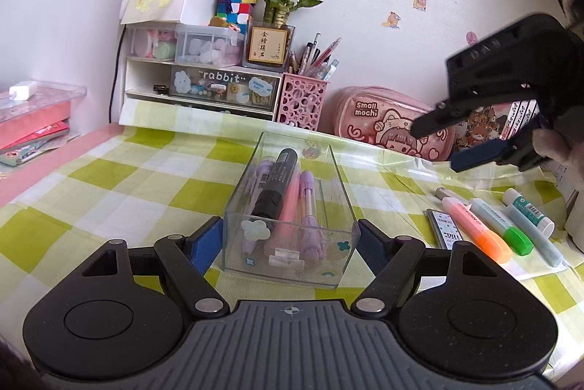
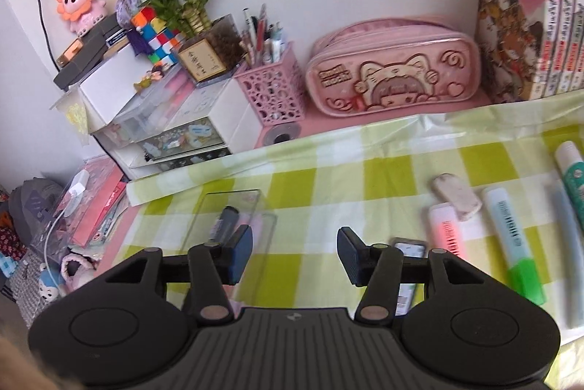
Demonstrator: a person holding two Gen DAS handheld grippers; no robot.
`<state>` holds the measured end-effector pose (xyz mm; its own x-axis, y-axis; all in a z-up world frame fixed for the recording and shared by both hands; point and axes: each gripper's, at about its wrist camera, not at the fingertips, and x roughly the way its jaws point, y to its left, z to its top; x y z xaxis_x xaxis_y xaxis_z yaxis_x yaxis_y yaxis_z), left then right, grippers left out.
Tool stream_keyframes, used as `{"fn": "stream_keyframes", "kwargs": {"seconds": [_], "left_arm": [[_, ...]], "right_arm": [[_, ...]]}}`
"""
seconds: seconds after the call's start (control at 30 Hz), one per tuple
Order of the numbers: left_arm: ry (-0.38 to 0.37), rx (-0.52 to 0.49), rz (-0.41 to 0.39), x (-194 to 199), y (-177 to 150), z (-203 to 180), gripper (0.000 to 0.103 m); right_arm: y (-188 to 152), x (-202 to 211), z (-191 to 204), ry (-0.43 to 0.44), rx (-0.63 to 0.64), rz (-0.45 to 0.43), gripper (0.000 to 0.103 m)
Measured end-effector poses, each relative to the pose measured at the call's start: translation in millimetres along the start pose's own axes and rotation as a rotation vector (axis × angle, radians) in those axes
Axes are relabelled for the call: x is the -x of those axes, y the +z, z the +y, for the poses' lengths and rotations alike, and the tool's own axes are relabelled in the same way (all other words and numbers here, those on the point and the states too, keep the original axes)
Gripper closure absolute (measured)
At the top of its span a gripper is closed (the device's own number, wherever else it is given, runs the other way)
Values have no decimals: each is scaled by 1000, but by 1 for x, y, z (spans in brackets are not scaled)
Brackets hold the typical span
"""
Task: Organize stationery
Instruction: 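Return the right gripper to the orange highlighter and grasp it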
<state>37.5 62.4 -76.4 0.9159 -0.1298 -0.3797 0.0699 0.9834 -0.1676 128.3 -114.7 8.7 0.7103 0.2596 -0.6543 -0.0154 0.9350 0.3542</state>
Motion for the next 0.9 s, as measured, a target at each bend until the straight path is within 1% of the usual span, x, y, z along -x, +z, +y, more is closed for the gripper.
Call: {"fn": "stream_keyframes", "kwargs": {"seconds": [0.07, 0.13, 0.2, 0.37, 0.5, 0.6, 0.67, 0.9], "left_arm": [[2, -1, -1, 1, 0, 0, 27], [1, -2, -1, 1, 0, 0, 27], [2, -1, -1, 1, 0, 0, 27], [2, -2, 0, 1, 0, 0, 27], [2, -1, -1, 1, -1, 0, 27], [2, -1, -1, 1, -1, 0, 27], [2, -1, -2, 1, -1, 0, 27], [2, -1, -1, 1, -1, -1, 27]], "right_arm": [[-7, 7, -15, -42, 15, -33, 46], [-14, 12, -27, -73, 29, -52, 45], [-20, 18, -43, -61, 25, -59, 44], [-28, 33, -77, -8, -54, -98, 42], [-32, 33, -90, -5, -93, -107, 42], [-36, 27, -95, 35, -118, -95, 42], [-39, 22, -95, 36, -122, -83, 43], [-45, 8, -91, -39, -81, -57, 60]]}}
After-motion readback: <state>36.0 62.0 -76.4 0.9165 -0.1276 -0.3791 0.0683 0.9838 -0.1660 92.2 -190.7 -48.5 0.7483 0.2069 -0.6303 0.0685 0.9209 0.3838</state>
